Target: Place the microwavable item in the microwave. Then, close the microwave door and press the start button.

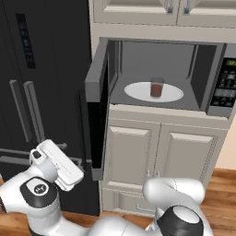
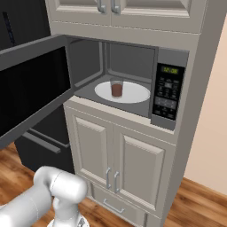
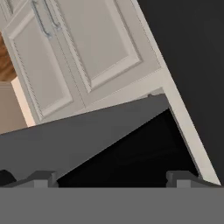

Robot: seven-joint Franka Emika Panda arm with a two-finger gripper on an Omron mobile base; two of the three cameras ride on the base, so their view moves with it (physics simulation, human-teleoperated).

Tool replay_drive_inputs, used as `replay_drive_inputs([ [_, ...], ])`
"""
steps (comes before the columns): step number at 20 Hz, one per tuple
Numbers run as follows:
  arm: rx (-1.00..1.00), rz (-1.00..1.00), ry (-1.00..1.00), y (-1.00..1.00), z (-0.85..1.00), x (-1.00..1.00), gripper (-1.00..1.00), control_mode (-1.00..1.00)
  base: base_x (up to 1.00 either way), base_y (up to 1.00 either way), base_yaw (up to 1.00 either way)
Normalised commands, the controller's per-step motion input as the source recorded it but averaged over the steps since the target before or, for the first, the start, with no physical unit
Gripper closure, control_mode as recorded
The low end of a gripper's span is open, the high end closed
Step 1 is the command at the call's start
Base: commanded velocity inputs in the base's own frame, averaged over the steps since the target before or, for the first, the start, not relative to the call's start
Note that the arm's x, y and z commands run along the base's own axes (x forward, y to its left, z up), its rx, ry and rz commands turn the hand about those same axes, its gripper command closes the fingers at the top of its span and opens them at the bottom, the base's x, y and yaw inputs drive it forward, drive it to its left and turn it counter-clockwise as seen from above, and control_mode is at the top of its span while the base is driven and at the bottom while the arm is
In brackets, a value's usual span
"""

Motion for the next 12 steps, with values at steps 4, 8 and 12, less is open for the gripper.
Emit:
replay_drive_inputs([
  [4,0.05,-0.02,0.00,-1.00,0.00,-0.10,-1.00,-1.00,0.00,0.00,0.00],
  [8,0.07,-0.02,0.00,-1.00,0.01,-0.05,-1.00,-1.00,0.00,0.00,0.00],
  [12,0.10,-0.02,0.00,-1.00,0.01,0.00,-1.00,-1.00,0.00,0.00,0.00],
])
